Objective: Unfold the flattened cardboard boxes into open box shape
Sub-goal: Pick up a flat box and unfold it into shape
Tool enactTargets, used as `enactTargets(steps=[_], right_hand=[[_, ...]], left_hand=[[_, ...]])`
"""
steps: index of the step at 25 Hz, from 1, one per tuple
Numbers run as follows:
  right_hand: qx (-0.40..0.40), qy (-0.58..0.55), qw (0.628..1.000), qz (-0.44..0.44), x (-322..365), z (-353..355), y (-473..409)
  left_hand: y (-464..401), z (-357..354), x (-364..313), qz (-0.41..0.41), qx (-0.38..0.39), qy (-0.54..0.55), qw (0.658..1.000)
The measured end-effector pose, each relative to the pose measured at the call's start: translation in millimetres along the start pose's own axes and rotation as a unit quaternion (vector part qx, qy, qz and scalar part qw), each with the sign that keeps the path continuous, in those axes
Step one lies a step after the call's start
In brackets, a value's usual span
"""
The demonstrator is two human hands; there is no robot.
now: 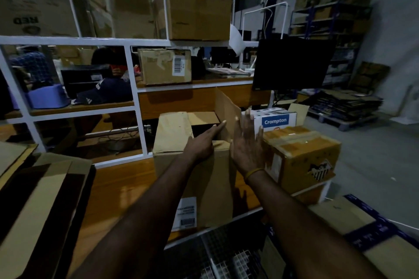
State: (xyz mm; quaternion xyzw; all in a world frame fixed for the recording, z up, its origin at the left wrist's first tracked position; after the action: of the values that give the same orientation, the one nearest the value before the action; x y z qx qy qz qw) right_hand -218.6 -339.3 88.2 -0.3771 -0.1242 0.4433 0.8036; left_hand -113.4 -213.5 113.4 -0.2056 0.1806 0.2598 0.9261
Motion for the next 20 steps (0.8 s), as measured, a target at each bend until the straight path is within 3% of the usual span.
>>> enactTargets(steps=[4, 9, 12, 17, 20], right_hand=[[0.033, 0.067, 0.997, -0.003, -0.3, 1.3, -4.1], [0.09, 0.059, 0.994, -0.027, 5.5, 0.8, -4.1], [0.128, 0.021, 0.991, -0.021, 10.3, 4.2, -1.2], [0.147, -0.132, 0.979, -0.056, 8.5, 8.9, 1.5], [0.139, -0.108, 0.983, -0.042, 10.5, 15.3, -3.0]], left_hand=[[-4.0, -6.7, 3.9, 0.031, 0.0, -0.052, 0.998], [9.9, -15.0, 8.1, -0.002, -0.116, -0.082, 0.99], [15.4, -18.1, 12.0, 0.009, -0.172, -0.081, 0.982], [23.8, -21.9, 15.0, 0.04, -0.18, -0.143, 0.972], [30.5, -21.6, 14.9, 0.044, -0.173, -0.155, 0.972]])
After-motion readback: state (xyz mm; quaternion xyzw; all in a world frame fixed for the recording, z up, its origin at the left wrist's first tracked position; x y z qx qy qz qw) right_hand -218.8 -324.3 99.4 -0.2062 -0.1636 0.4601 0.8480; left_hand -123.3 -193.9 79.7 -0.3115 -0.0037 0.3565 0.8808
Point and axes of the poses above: each hand's wrist, its own y-axis away from the middle knuckle, its own z-axis out of the back of the hand, x = y × z, the point moved 1 cm from there along -y, towards the middle knuckle, and after that the axes turned 8 degrees about y, right-handed, at the moved point
